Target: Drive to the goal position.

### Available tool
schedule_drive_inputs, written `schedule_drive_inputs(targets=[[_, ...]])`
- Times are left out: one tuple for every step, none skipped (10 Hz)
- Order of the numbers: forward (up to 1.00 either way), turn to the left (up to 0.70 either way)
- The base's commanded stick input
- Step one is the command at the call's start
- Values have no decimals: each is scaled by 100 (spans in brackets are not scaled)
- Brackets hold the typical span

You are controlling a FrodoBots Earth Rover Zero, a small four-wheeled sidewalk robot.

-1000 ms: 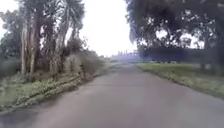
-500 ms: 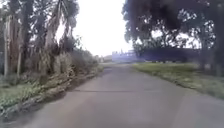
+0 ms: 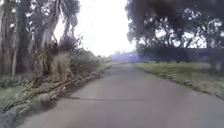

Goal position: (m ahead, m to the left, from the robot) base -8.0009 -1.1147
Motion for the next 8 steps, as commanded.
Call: schedule_drive_inputs(targets=[[85, -30], [85, -34], [85, -34], [85, -34], [85, -34], [85, -34], [85, -34], [85, -34]])
